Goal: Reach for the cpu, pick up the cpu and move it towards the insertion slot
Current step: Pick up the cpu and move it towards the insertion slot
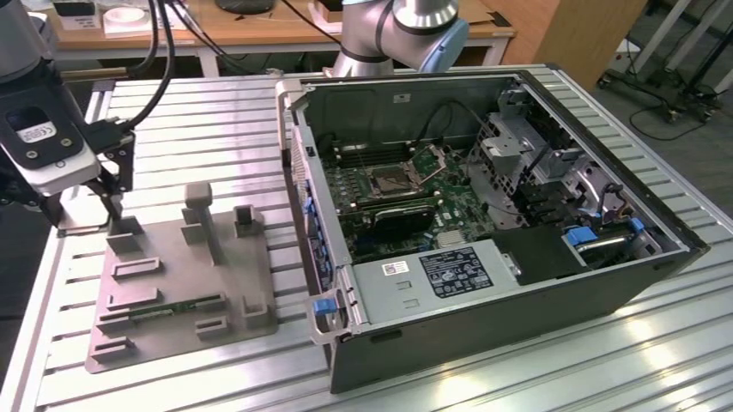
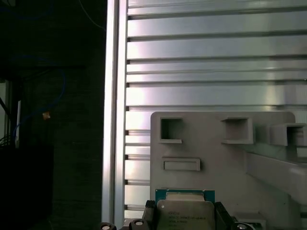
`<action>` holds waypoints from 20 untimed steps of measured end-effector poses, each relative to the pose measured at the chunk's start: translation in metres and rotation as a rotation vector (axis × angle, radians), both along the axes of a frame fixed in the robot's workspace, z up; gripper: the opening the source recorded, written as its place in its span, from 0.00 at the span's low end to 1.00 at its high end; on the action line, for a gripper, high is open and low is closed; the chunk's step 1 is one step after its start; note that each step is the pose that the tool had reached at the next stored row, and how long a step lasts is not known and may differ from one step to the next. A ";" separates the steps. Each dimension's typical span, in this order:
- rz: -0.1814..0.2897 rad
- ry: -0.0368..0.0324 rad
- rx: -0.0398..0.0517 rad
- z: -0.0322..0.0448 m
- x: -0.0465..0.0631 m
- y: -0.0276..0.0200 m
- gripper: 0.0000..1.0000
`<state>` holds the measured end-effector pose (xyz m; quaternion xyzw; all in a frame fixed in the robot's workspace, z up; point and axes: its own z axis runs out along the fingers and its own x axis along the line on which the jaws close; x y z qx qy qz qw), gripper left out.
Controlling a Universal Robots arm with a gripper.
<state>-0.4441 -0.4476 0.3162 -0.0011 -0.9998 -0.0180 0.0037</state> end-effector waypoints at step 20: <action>0.000 0.0007 -0.0001 0.0129 0.000 0.0000 0.55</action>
